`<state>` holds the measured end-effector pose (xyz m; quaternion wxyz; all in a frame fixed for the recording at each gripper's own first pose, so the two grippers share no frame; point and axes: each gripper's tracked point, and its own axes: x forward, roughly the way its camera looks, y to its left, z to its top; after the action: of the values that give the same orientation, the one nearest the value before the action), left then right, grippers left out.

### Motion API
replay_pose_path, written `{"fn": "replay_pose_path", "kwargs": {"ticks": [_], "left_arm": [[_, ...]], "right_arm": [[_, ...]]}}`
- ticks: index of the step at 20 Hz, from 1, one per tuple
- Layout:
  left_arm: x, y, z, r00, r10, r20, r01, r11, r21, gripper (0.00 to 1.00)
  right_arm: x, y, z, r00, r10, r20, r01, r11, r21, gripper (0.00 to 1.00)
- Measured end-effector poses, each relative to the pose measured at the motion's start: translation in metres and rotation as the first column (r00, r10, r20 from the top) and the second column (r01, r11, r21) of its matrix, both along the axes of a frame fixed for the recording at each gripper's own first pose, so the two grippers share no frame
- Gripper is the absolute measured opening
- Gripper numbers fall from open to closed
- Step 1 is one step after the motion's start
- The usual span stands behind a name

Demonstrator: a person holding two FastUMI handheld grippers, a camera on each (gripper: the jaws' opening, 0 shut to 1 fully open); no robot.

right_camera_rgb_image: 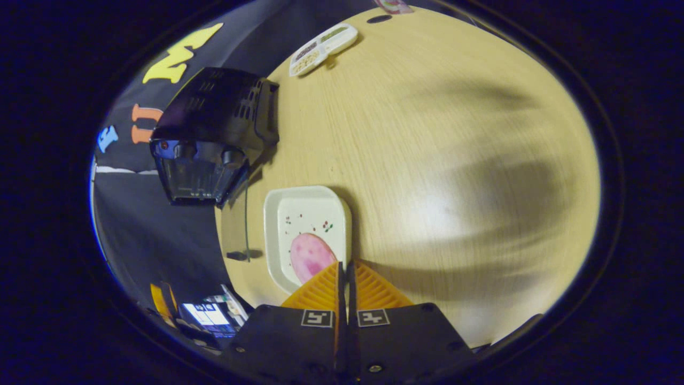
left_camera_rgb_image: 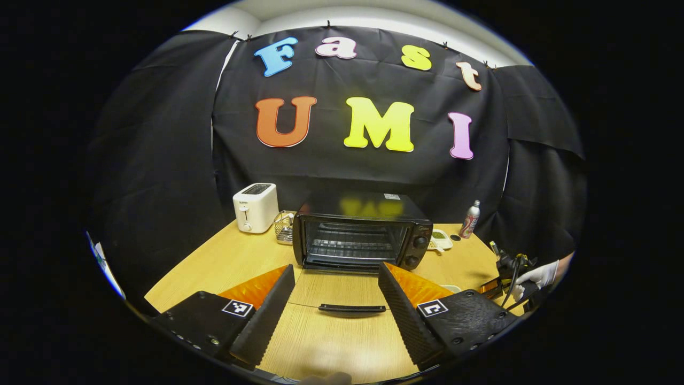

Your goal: Open the electric oven with the left hand, put the food in, and close the electric oven.

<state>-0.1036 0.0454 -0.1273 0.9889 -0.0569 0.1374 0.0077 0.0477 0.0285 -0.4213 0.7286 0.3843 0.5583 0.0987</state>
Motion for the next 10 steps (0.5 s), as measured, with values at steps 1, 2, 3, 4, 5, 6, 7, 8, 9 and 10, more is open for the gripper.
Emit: {"fn": "replay_pose_path", "kwargs": {"ticks": [1, 2, 3, 4, 5, 6, 7, 8, 9, 10], "left_arm": [[-0.001, -0.001, 0.001, 1.0, 0.0, -0.002, 0.0, 1.0, 0.001, 0.96], [-0.001, -0.003, 0.001, 1.0, -0.003, -0.005, 0.003, 1.0, 0.002, 0.96], [-0.003, -0.003, 0.002, 1.0, -0.002, -0.005, 0.002, 1.0, 0.003, 0.96], [-0.002, -0.003, 0.002, 1.0, -0.002, -0.005, 0.002, 1.0, 0.005, 0.96], [-0.002, -0.002, 0.003, 1.0, -0.001, -0.006, 0.001, 1.0, 0.008, 0.96], [-0.002, -0.002, 0.005, 1.0, 0.002, 0.0, -0.002, 1.0, 0.013, 0.96], [-0.002, -0.001, 0.006, 1.0, 0.0, 0.0, 0.0, 1.0, 0.015, 0.96], [-0.005, -0.001, 0.007, 1.0, -0.003, 0.001, 0.003, 1.0, 0.016, 0.95], [-0.007, -0.001, 0.009, 1.0, -0.007, 0.002, 0.007, 1.0, 0.017, 0.96], [-0.01, 0.002, 0.013, 1.0, -0.009, 0.002, 0.009, 1.0, 0.021, 0.95]], "right_arm": [[-0.001, -0.001, 0.002, 0.999, -0.025, 0.023, 0.024, 1.0, 0.016, 0.04], [-0.002, -0.003, 0.007, 0.998, -0.047, 0.037, 0.046, 0.999, 0.027, 0.04], [-0.003, -0.003, 0.01, 0.996, -0.067, 0.054, 0.065, 0.997, 0.033, 0.0], [-0.003, -0.004, 0.015, 0.994, -0.088, 0.064, 0.086, 0.996, 0.029, 0.03], [-0.006, -0.003, 0.023, 0.991, -0.104, 0.079, 0.102, 0.994, 0.03, 0.04], [-0.009, -0.001, 0.03, 0.988, -0.123, 0.089, 0.121, 0.992, 0.033, 0.04], [-0.013, 0.002, 0.037, 0.985, -0.141, 0.101, 0.139, 0.99, 0.032, 0.04], [-0.016, 0.007, 0.045, 0.981, -0.16, 0.111, 0.157, 0.987, 0.035, 0.04], [-0.019, 0.015, 0.054, 0.976, -0.184, 0.121, 0.18, 0.983, 0.043, 0.04], [-0.022, 0.023, 0.063, 0.969, -0.211, 0.129, 0.205, 0.977, 0.054, 0.04]]}}
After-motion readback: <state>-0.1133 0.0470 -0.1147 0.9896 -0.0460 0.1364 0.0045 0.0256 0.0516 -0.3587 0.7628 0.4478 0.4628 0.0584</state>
